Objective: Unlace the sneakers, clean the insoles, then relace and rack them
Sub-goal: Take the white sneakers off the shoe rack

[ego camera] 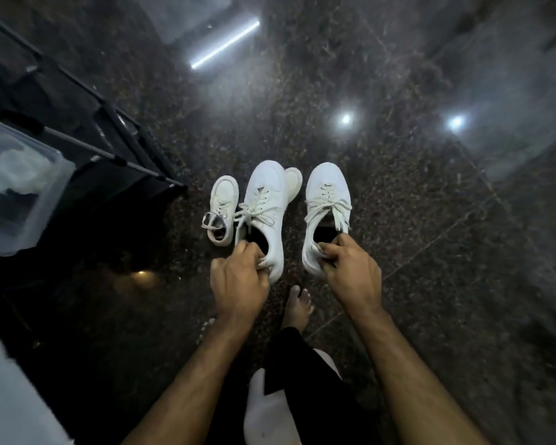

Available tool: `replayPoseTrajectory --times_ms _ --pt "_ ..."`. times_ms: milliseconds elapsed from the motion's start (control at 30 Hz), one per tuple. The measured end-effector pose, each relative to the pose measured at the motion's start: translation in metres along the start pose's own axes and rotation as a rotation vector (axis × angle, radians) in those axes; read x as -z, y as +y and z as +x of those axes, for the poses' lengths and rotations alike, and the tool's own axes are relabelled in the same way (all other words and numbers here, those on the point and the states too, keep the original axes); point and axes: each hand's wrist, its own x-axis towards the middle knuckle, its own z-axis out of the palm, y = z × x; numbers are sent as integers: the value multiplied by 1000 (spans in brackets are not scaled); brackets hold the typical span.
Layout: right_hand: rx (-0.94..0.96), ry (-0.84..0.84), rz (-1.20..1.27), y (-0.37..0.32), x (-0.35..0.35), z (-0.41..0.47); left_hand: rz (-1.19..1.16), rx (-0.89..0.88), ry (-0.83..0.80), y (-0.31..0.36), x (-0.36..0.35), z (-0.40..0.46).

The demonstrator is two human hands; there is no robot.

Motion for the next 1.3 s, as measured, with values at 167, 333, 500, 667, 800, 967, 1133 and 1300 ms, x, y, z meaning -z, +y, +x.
replayPoseTrajectory --times_ms 167,333,500,667,800,967,1133,1300 --pt "-27 -7 -27 30 -49 28 3 -86 -67 -16 -57 17" --pt "3 -40 -103 81 -136 71 -28 -212 -40 -51 -153 65" --pt "31 14 -191 126 -193 109 -13 -300 -47 -48 -221 101" --pt "-38 -17 -166 165 -241 134 157 -298 -232 -36 -287 142" --pt "-10 -129 -178 183 -256 145 297 -359 -338 -42 -315 157" --pt "-21 -151 -235 186 -257 155 470 -457 -252 -23 -319 166" --pt "68 -155 -293 184 -258 156 420 -449 -424 -20 -315 173" --pt "97 -200 -206 186 -262 152 300 -473 -755 -25 -304 190"
